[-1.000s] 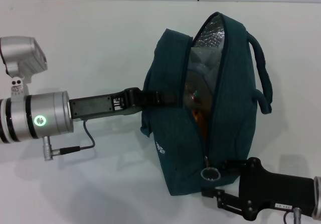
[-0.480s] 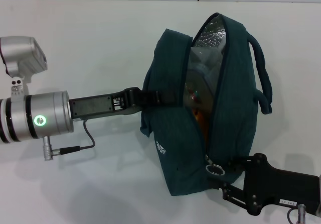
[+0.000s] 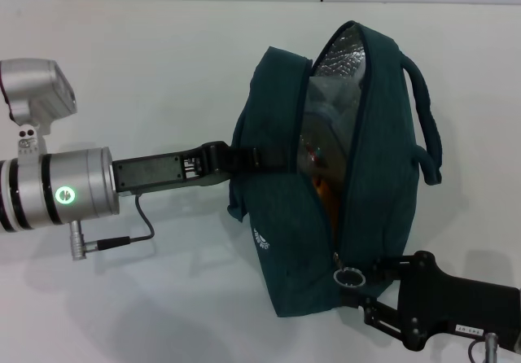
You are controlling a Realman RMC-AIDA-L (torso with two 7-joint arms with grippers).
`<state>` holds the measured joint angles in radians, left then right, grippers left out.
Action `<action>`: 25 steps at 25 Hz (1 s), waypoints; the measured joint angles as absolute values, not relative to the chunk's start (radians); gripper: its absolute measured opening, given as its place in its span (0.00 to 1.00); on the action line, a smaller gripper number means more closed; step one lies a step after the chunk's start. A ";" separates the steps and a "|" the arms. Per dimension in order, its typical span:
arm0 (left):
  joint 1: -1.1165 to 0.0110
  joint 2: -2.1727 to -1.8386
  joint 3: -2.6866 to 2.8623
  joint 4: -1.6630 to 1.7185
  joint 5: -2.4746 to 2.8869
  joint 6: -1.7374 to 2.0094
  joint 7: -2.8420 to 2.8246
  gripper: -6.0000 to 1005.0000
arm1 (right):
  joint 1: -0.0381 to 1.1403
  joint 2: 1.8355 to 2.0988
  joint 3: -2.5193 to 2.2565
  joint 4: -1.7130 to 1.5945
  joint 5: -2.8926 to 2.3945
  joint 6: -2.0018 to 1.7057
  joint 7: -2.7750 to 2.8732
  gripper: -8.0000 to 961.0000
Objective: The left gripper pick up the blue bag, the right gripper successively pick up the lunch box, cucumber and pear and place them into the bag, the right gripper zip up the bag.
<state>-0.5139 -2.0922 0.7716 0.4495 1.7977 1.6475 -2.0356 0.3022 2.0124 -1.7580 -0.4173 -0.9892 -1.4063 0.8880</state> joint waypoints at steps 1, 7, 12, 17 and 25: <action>-0.514 -2.092 0.772 0.449 1.798 1.647 -2.036 0.04 | 0.302 2.012 -1.755 -0.416 -0.989 -1.408 0.888 0.28; -0.514 -2.092 0.772 0.449 1.798 1.647 -2.036 0.04 | 0.301 2.012 -1.741 -0.415 -0.990 -1.410 0.887 0.23; -0.512 -2.092 0.772 0.449 1.798 1.648 -2.036 0.04 | 0.299 2.012 -1.737 -0.415 -0.990 -1.410 0.879 0.19; -0.512 -2.092 0.772 0.449 1.798 1.649 -2.036 0.04 | 0.299 2.012 -1.736 -0.415 -0.989 -1.410 0.871 0.15; -0.512 -2.092 0.772 0.449 1.798 1.649 -2.036 0.04 | 0.299 2.012 -1.737 -0.416 -0.994 -1.427 0.870 0.02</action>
<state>-0.5123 -2.0923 0.7716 0.4495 1.7977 1.6491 -2.0356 0.2990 2.0125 -1.7375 -0.4158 -0.9942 -1.4272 0.8696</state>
